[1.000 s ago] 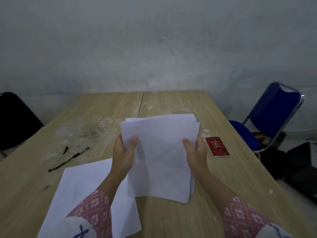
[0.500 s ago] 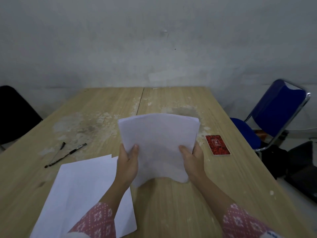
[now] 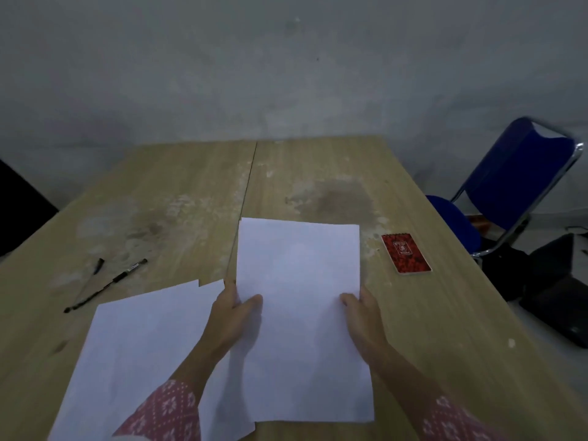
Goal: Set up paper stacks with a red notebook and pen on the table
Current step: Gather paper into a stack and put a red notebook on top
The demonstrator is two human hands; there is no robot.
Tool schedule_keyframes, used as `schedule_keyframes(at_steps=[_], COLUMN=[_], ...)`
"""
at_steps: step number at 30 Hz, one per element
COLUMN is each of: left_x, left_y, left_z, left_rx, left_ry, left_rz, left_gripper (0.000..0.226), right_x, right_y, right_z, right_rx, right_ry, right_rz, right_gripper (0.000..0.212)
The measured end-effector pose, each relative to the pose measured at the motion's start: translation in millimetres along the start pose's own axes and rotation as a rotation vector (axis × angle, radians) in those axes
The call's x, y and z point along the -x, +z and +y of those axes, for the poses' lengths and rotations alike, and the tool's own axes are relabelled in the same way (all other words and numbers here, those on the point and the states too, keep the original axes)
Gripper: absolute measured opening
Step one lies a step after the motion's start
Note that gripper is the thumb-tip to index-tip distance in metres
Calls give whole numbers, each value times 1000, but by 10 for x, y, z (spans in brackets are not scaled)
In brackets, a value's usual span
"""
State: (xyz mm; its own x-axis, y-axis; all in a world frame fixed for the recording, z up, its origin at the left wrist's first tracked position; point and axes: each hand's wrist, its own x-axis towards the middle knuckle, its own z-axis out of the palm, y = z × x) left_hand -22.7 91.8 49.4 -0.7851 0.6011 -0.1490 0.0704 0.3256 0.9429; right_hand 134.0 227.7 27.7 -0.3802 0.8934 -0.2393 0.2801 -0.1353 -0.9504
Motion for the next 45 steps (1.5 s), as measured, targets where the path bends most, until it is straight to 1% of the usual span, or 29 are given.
schedule_keyframes(at_steps=[1,2,4,7,8,9,11,12,13,16,18,21,24,28,31,34,36,39,41,45], left_x=[-37,-85,-156,-277,-315,-370,-483,-534,-586,-734,-859,-968,-1076,-1183,-1230,-1287,-1340,-1425,-1516,-1721], left_y=[1,21,71,136,133,121,77,54,33,-38,-100,-195,-258,-278,-242,-205,-178,-141,-74,132], left_z=[-34,-70,-111,-174,-190,-210,-246,-256,-278,-337,-398,-463,-506,-520,-509,-449,-395,-326,-246,-108], left_rx=[-3,8,12,-53,-69,-82,-99,-107,-111,-110,-111,-118,-122,-86,-77,-51,-53,-67,-75,-77], left_ry=[-23,-41,-57,-45,-47,-49,-56,-65,-70,-84,-112,-138,-135,-130,-122,-126,-114,-90,-66,-31], left_rz=[-16,-20,-9,-32,-48,-67,-88,-97,-109,-179,-222,-238,-250,-270,-264,-262,-261,-275,-309,-333], left_gripper=[24,23,33,36,36,36,39,40,39,33,30,27,27,25,20,20,18,19,20,19], right_x=[-14,-35,-88,-315,-374,-448,-555,-623,-711,-1027,-1267,-1492,-1645,-1723,-1725,-1770,-1802,-1835,-1886,-1966], right_y=[19,35,74,148,163,184,228,240,254,291,344,390,443,501,525,509,473,444,390,339], right_z=[41,95,184,372,385,387,253,180,130,19,-2,16,41,74,21,-116,-250,-427,-554,-613], right_rx=[29,55,114,206,236,262,299,315,345,540,674,850,948,907,841,702,568,465,401,427], right_ry=[38,74,122,186,201,202,151,83,-1,-230,-328,-363,-332,-282,-337,-382,-338,-290,-295,-366], right_rz=[16,13,-16,-23,-33,-39,-26,-7,16,16,-61,-191,-240,-216,-211,-145,-103,-76,-39,-84], right_gripper=[29,29,22,43,45,42,28,23,23,42,47,50,50,43,35,30,25,25,23,24])
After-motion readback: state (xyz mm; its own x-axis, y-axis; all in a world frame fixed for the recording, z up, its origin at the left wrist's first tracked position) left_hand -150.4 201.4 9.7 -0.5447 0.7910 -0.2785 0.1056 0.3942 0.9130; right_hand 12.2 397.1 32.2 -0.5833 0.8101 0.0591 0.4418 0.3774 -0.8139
